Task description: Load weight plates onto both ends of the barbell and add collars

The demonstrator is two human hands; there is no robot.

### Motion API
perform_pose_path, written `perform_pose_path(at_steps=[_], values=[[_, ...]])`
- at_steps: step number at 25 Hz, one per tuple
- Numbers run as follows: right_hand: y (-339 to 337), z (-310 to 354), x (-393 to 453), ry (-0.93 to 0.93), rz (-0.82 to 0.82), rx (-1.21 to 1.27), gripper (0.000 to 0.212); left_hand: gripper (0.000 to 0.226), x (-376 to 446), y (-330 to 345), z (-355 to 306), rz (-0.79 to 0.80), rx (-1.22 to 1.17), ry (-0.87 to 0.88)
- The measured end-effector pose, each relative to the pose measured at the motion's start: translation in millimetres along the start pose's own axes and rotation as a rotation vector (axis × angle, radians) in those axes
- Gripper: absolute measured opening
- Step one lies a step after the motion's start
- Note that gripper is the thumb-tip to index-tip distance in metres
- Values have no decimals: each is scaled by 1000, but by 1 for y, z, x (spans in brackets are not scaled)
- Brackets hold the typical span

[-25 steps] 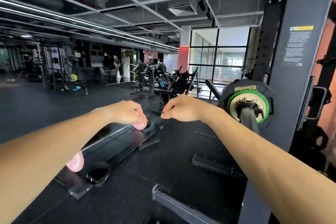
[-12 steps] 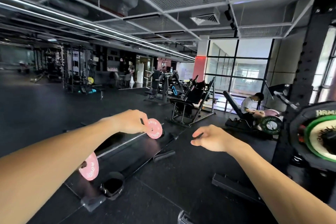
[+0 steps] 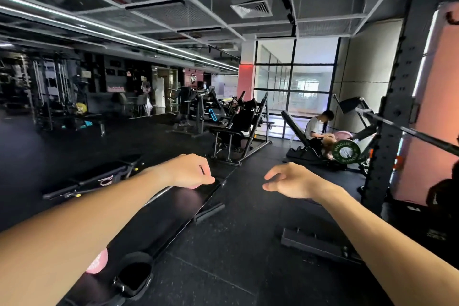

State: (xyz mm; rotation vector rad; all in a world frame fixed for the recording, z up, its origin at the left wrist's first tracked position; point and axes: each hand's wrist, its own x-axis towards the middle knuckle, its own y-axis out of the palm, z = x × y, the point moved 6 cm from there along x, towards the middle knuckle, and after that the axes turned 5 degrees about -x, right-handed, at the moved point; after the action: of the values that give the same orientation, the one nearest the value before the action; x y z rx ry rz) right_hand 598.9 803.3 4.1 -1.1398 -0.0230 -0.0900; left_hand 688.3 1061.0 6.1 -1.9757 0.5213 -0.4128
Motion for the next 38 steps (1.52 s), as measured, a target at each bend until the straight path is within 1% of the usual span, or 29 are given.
perform_pose_path(at_steps=[3,6,10,15,19,23,26,28,31,35,38], values=[[2,-19,65,14,-16,21,17,27,67,-5,22,-3,8,7],[-6,-38,146,40,-36,20,16,33,148,-21,37,-11,-22,12],[-20,-54,244,76,-78,2,16,22,245,-42,51,-35,-38,61],[-13,-78,370,126,-85,-15,25,19,370,-46,94,8,-44,89],[-5,-105,462,180,-105,-19,29,19,475,-43,134,41,-63,164],[-9,-127,561,273,-137,-43,29,21,601,-50,168,112,-68,229],[-25,-143,622,328,-183,-62,24,22,691,-59,171,109,-110,297],[-34,-158,661,363,-189,-70,22,23,747,-53,167,142,-143,329],[-44,-192,723,410,-176,-125,27,22,831,-32,158,203,-127,381],[-62,-257,808,432,-211,-136,31,19,947,-6,144,226,-112,418],[-79,-324,882,426,-224,-131,28,19,1049,14,125,234,-112,435]])
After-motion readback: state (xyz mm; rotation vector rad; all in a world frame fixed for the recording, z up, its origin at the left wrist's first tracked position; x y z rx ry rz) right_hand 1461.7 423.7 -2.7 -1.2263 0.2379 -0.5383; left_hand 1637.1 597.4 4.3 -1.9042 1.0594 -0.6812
